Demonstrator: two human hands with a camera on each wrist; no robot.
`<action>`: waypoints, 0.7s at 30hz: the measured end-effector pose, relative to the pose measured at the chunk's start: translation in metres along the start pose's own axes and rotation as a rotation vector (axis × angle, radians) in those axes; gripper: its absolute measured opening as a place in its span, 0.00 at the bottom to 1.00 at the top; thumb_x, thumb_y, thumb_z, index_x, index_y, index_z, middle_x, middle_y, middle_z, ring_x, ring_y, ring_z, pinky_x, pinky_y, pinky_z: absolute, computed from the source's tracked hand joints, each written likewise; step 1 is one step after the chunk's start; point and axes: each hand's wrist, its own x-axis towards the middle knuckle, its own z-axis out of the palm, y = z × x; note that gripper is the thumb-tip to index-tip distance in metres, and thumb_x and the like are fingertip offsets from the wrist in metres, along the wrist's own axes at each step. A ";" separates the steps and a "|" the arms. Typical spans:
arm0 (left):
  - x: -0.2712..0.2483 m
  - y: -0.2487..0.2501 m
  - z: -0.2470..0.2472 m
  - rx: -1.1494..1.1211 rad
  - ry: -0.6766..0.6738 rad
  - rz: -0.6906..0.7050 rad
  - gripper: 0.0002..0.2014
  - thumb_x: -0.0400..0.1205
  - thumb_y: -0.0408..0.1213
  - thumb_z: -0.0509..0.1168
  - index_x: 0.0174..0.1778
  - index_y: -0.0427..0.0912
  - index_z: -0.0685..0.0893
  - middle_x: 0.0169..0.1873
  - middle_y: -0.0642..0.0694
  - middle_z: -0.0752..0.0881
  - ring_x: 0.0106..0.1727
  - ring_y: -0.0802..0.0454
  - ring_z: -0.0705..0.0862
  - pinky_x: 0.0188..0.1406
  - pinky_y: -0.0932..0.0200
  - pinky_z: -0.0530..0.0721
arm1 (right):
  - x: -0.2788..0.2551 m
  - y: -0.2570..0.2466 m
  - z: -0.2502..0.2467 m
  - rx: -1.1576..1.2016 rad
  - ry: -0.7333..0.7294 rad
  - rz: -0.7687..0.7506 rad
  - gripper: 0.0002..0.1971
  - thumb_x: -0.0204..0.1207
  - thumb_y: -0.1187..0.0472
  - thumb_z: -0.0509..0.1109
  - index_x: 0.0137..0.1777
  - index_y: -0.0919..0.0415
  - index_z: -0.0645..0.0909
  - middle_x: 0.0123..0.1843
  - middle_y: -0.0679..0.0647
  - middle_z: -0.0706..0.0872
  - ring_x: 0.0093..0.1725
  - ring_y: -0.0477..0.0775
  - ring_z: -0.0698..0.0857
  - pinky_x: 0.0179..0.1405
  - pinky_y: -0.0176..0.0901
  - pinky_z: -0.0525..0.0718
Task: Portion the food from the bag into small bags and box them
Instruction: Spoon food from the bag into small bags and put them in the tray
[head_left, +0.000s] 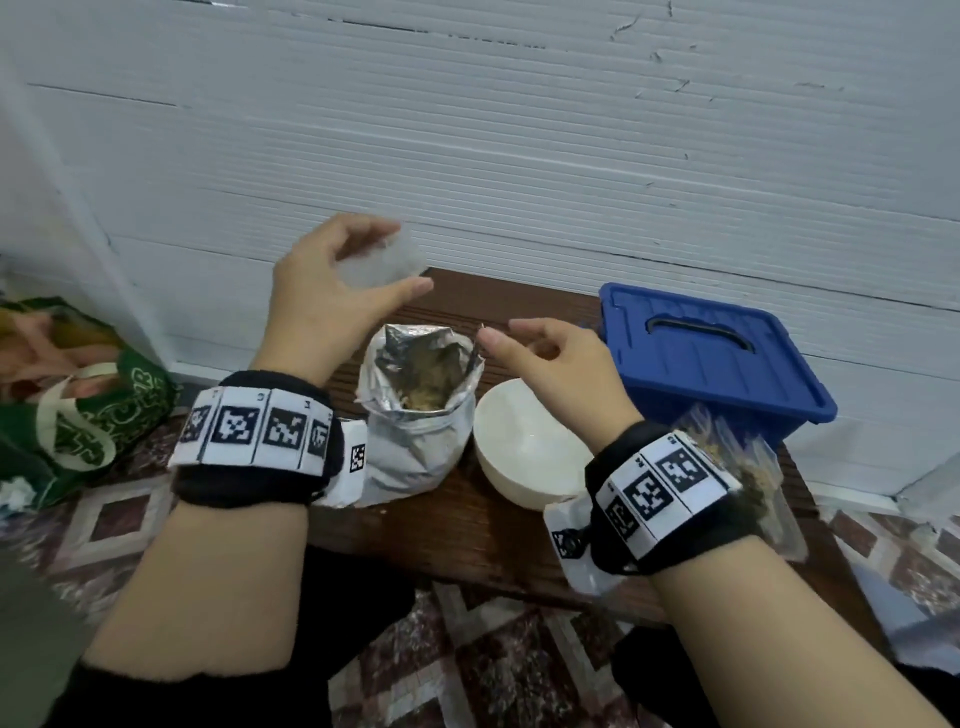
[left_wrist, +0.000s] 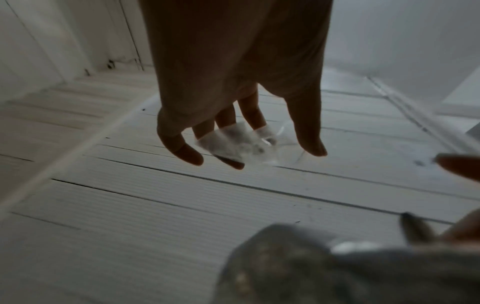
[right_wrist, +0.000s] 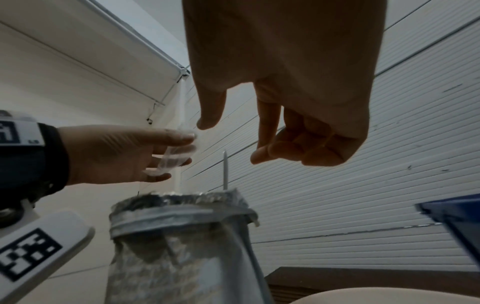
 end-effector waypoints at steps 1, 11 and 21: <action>0.000 -0.007 -0.004 0.024 -0.020 -0.036 0.24 0.65 0.44 0.82 0.56 0.54 0.84 0.49 0.64 0.84 0.54 0.70 0.81 0.52 0.83 0.72 | 0.003 -0.003 0.007 -0.013 -0.005 -0.007 0.25 0.72 0.40 0.72 0.64 0.54 0.82 0.43 0.47 0.85 0.42 0.36 0.79 0.42 0.27 0.75; -0.009 -0.040 -0.007 0.098 -0.337 -0.170 0.20 0.65 0.40 0.82 0.51 0.57 0.85 0.48 0.61 0.85 0.47 0.71 0.80 0.36 0.79 0.78 | 0.014 -0.004 0.040 -0.367 0.145 -0.392 0.10 0.81 0.56 0.67 0.46 0.57 0.89 0.39 0.49 0.85 0.44 0.53 0.83 0.50 0.53 0.79; -0.011 -0.041 -0.002 0.176 -0.325 -0.096 0.21 0.66 0.44 0.82 0.54 0.56 0.85 0.46 0.64 0.85 0.45 0.76 0.80 0.42 0.83 0.76 | 0.011 0.009 0.051 -0.270 0.049 -0.331 0.11 0.79 0.60 0.69 0.41 0.63 0.89 0.36 0.55 0.88 0.42 0.56 0.82 0.47 0.48 0.76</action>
